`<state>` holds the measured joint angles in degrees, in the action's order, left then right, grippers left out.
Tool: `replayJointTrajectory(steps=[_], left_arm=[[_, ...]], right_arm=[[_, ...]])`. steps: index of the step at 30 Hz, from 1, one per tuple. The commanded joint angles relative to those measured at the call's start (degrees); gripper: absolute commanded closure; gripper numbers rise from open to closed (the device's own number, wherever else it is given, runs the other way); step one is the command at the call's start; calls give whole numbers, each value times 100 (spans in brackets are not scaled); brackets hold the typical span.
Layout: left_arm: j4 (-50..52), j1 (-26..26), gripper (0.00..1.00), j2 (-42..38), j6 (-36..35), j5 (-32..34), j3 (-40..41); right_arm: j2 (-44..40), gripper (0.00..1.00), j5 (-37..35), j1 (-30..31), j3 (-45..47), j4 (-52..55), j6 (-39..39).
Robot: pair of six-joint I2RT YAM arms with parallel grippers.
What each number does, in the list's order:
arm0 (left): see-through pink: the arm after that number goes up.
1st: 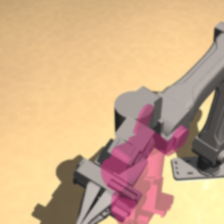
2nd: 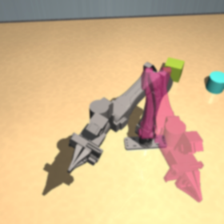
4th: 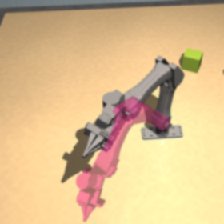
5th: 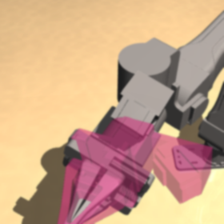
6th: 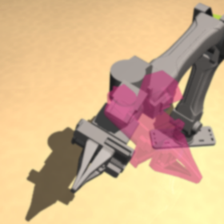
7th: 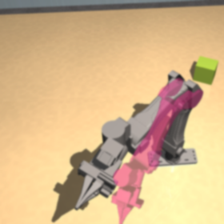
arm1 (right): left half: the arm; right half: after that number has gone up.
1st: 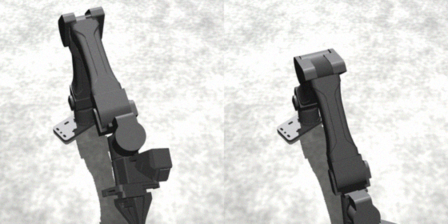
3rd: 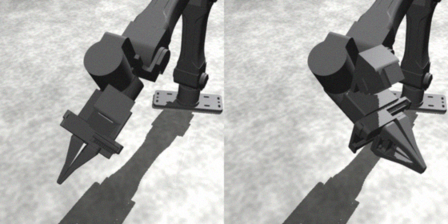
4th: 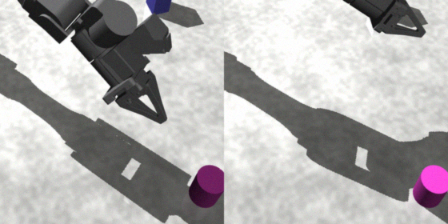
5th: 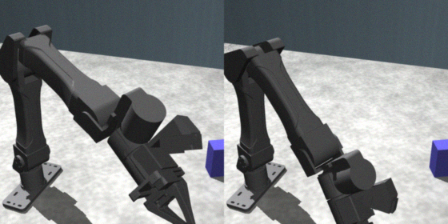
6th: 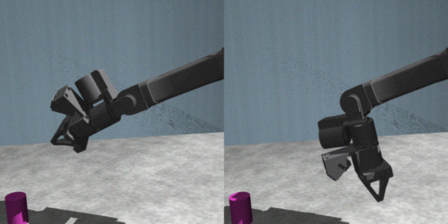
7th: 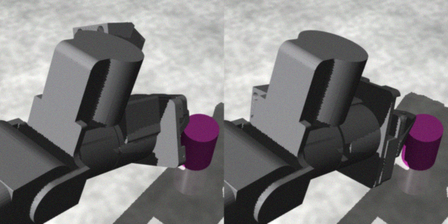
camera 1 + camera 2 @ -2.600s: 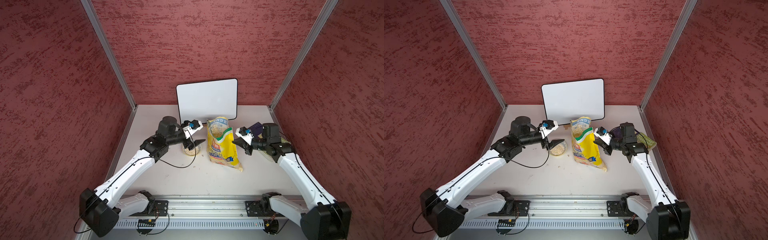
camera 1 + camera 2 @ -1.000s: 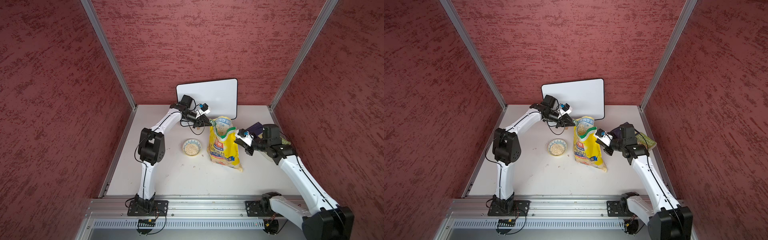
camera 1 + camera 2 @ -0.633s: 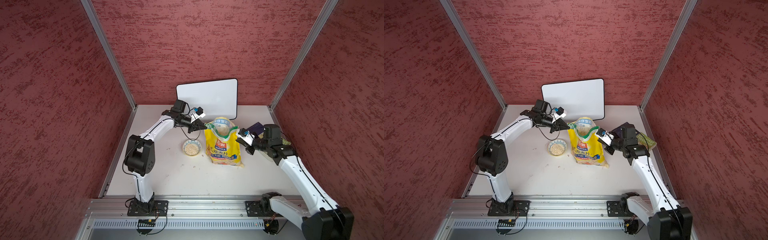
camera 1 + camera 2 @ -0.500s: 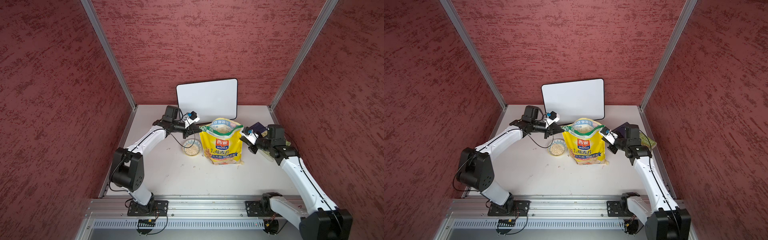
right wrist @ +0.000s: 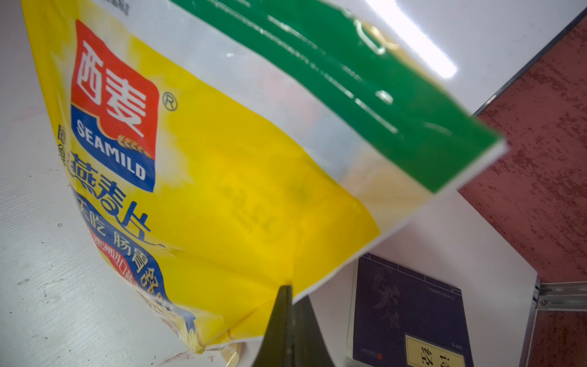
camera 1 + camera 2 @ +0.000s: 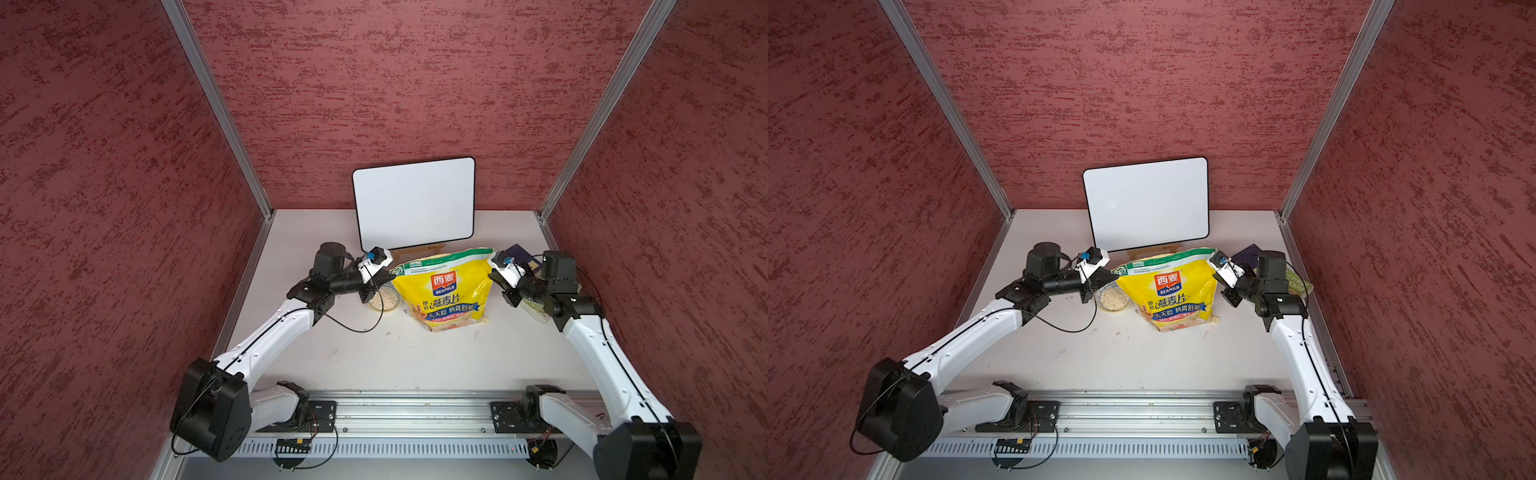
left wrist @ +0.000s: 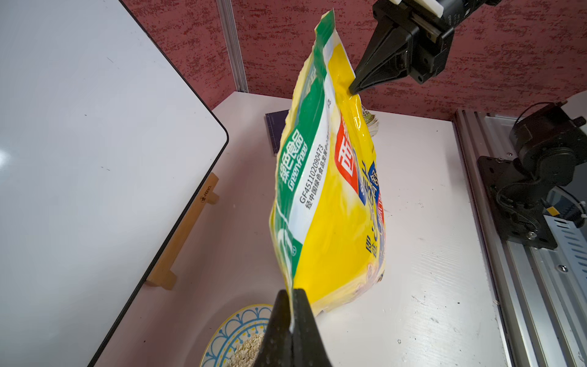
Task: Pour the oats into the breakfast bowl
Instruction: Close the oats bag at the center of the board.
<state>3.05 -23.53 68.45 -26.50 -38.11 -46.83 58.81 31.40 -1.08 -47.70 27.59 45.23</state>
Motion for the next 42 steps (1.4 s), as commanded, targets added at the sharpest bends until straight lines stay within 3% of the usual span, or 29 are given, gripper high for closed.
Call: replayJointTrajectory(steps=[1, 9, 15, 20, 23, 28, 33, 42], left_arm=[[-496, -128, 100, -384, 20, 1084, 140], [-1051, -840, 100, -467, -526, 1421, 521], [-1515, -933, 100, -613, -712, 1375, 776], [-1592, -943, 100, -723, -898, 1300, 877], [-1638, -940, 100, -753, -1024, 1266, 925], [-1694, -926, 100, -720, -1136, 1264, 959], [-1764, -807, 100, -724, -1283, 1158, 1041], [-1658, -575, 100, -646, -1234, 758, 940]], right_arm=[[-198, 100, -542, -164, 19, -471, -123], [-985, 98, 947, -46, 308, -1019, -370], [-1384, 66, 773, 344, 166, -635, -375], [-1571, 25, 774, 491, -120, -321, -117], [-1214, 14, 731, 532, -581, 109, 332], [-421, 5, 514, 530, -1204, 309, 624], [372, 4, 622, 529, -1618, 387, 576], [1438, 16, 1290, 354, -2070, 314, 430]])
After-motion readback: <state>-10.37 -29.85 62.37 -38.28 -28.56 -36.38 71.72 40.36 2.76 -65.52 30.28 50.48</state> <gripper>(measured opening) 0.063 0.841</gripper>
